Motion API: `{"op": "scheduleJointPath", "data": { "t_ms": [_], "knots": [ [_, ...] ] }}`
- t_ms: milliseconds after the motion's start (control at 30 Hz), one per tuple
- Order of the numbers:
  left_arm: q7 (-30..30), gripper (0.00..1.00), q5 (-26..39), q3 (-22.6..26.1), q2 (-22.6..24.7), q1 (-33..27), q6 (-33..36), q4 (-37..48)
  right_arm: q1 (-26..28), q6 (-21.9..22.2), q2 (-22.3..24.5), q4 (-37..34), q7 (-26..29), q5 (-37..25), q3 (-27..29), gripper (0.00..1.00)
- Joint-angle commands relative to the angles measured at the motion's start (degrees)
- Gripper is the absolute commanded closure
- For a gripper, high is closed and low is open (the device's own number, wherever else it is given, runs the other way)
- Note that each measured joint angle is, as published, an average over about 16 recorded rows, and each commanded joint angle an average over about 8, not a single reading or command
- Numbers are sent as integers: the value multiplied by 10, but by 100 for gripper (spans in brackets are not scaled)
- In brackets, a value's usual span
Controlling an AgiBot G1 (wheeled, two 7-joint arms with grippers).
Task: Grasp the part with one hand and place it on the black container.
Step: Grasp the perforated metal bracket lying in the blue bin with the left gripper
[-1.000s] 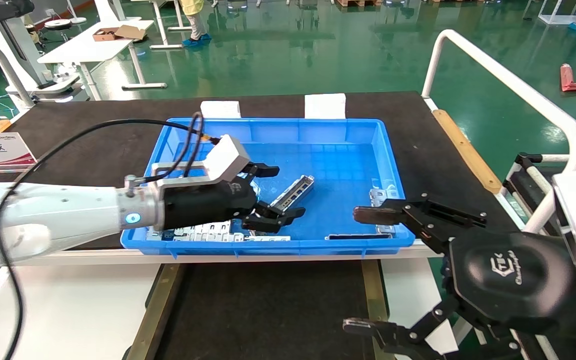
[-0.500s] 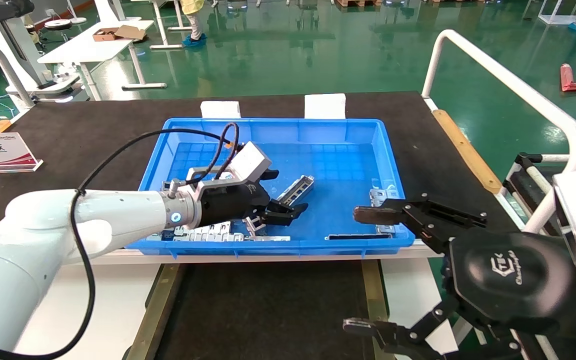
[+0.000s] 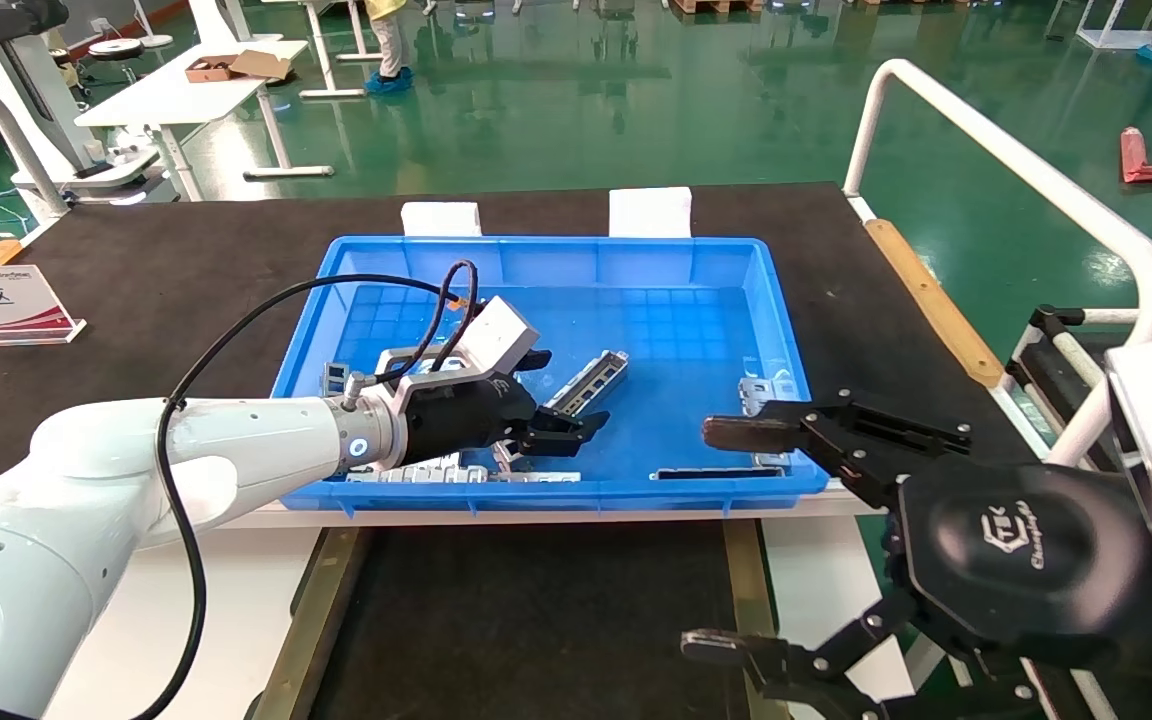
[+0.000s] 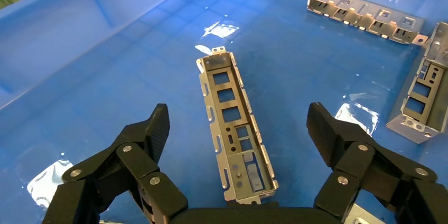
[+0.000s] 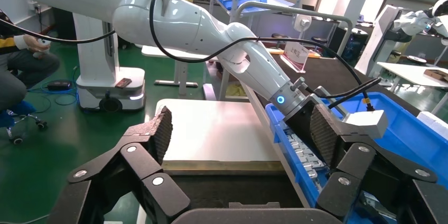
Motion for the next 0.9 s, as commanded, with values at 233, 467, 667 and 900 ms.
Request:
{"op": "scheduleJointPath", "data": {
  "t_ms": [233, 467, 667, 900],
  "knots": [
    [-4, 100, -10, 11, -1, 8, -8, -2, 0, 0, 0, 0, 0, 0, 0, 100],
    [-4, 100, -18, 20, -2, 11, -10, 1, 0, 0, 0, 0, 0, 0, 0, 100],
    [-3, 100, -25, 26, -3, 12, -11, 5, 0, 0, 0, 0, 0, 0, 0, 100],
    [0, 100, -32, 31, -3, 12, -12, 11, 0, 0, 0, 0, 0, 0, 0, 100]
  ]
}}
